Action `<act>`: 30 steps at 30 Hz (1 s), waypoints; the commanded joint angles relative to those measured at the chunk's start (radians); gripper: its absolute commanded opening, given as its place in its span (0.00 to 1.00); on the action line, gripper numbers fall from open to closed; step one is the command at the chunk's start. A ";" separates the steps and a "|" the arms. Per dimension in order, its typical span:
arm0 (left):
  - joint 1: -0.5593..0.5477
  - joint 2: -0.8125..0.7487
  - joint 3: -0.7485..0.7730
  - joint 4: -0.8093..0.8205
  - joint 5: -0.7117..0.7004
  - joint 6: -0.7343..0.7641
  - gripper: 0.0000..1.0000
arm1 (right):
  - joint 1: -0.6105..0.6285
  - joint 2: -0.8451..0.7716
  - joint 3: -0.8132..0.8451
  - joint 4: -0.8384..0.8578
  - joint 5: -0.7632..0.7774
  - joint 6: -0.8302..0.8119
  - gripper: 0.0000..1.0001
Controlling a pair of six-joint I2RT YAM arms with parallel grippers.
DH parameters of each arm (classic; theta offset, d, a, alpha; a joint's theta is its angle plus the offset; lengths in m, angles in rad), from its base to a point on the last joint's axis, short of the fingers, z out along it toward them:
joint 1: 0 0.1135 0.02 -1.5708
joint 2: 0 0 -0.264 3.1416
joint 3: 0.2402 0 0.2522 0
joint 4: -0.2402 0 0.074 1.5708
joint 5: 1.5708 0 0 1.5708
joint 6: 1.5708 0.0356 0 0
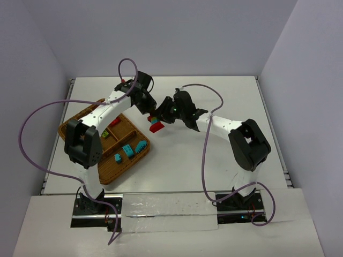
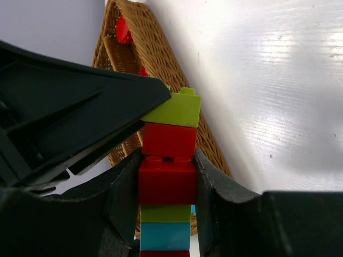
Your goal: Sort the legos into containers by color
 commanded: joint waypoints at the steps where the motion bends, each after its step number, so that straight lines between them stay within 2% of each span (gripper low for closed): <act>1: -0.013 -0.055 0.007 0.014 0.012 0.010 0.00 | 0.012 -0.057 -0.055 0.144 0.008 -0.003 0.01; 13: -0.001 -0.041 0.098 -0.020 -0.018 0.055 0.00 | 0.002 -0.120 -0.203 0.153 -0.036 -0.109 0.00; 21: 0.006 -0.016 0.118 -0.013 -0.007 0.095 0.00 | -0.030 -0.176 -0.245 0.059 -0.079 -0.175 0.00; 26: 0.007 -0.010 0.146 -0.036 -0.023 0.122 0.00 | -0.076 -0.196 -0.244 -0.024 -0.027 -0.203 0.00; 28: 0.009 -0.017 0.151 -0.045 -0.033 0.145 0.00 | -0.094 -0.200 -0.231 -0.111 0.015 -0.223 0.00; 30: 0.010 -0.025 0.152 -0.053 -0.042 0.177 0.00 | -0.107 -0.192 -0.190 -0.209 0.141 -0.275 0.00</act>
